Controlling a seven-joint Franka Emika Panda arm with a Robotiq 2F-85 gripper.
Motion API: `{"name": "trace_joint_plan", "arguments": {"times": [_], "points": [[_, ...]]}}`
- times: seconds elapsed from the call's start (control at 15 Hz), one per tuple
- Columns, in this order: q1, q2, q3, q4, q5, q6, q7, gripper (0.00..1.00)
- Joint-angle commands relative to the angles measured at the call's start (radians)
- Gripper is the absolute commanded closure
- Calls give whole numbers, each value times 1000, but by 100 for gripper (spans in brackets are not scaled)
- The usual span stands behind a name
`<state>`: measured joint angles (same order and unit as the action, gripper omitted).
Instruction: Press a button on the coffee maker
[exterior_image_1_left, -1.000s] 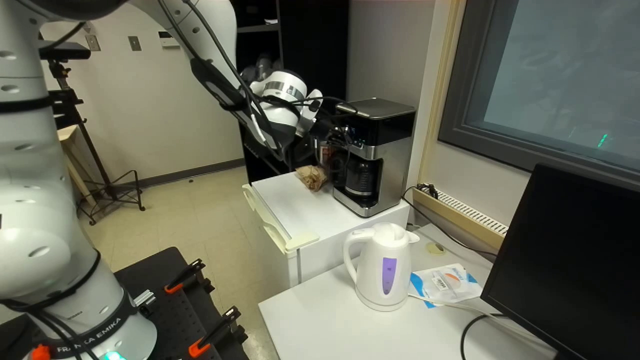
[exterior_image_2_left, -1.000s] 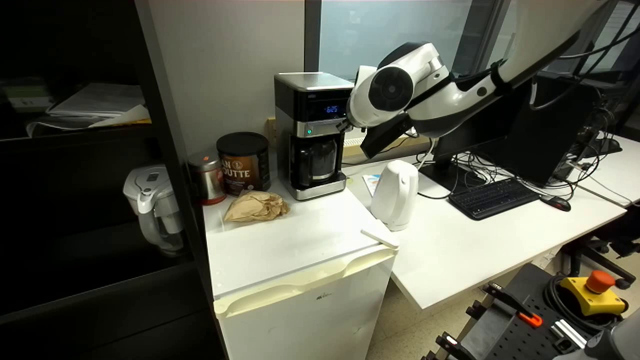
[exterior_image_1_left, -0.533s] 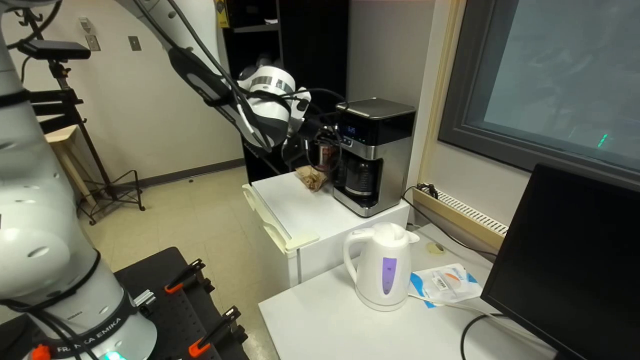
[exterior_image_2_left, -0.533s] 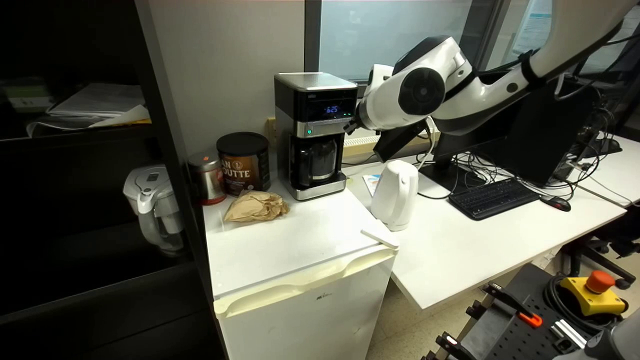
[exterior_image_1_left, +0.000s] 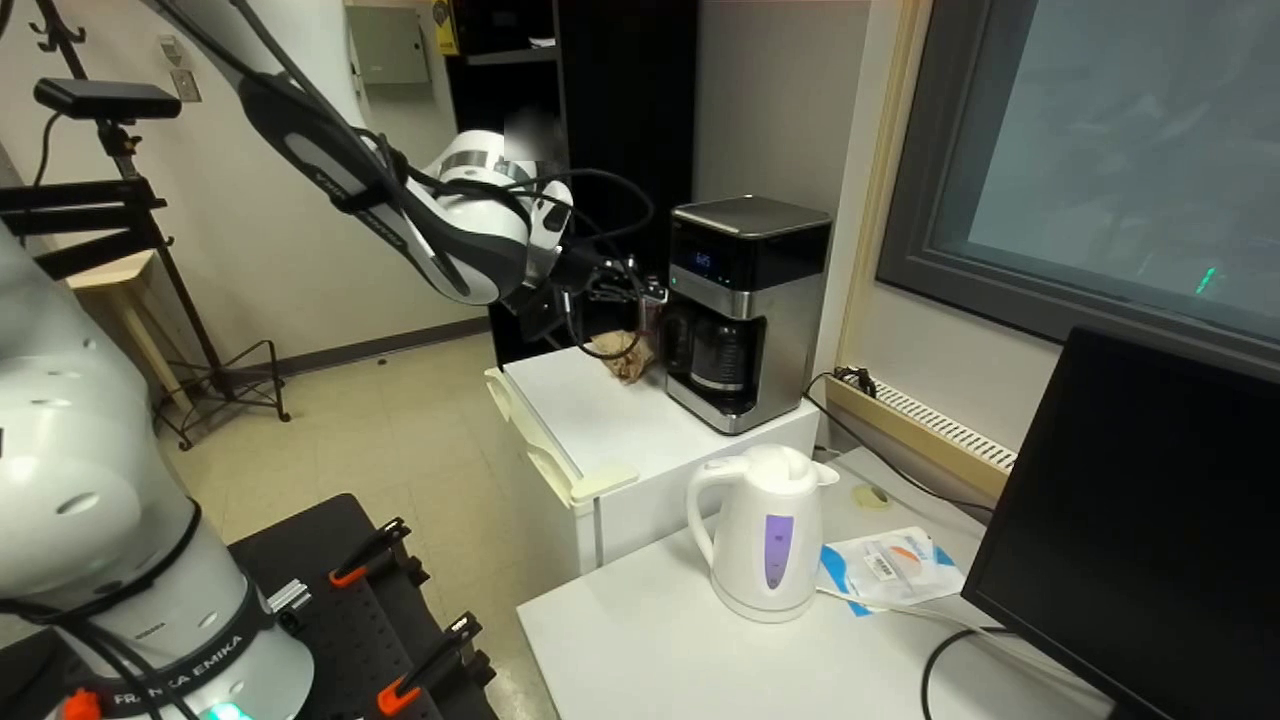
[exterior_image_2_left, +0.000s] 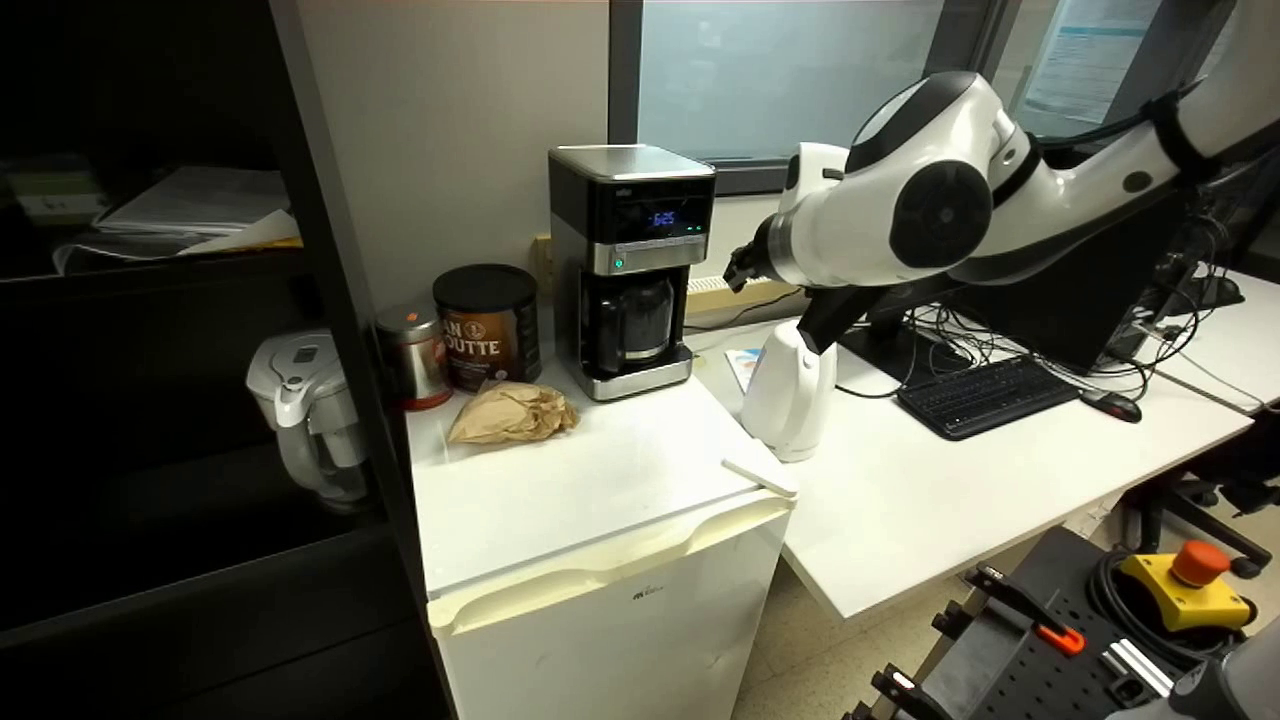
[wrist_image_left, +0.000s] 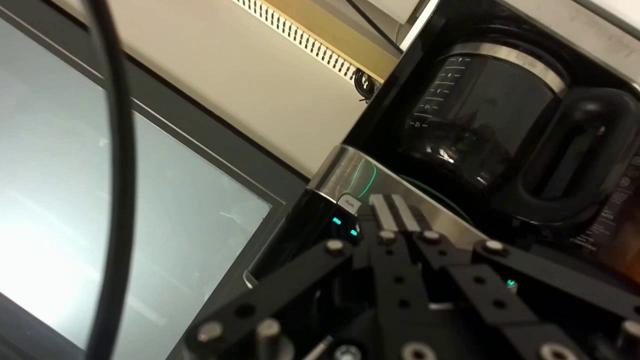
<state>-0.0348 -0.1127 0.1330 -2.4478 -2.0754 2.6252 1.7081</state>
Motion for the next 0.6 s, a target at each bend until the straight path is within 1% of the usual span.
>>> {"name": "trace_joint_plan", "arguments": {"times": [0.0,0.07,0.53], "points": [[15,-125,18,-123,-58,-41,63,98],[71,-146,-29,-148,-60,-57,63,98],[172,-260,-67,-273,-51,-130,72,98]]}}
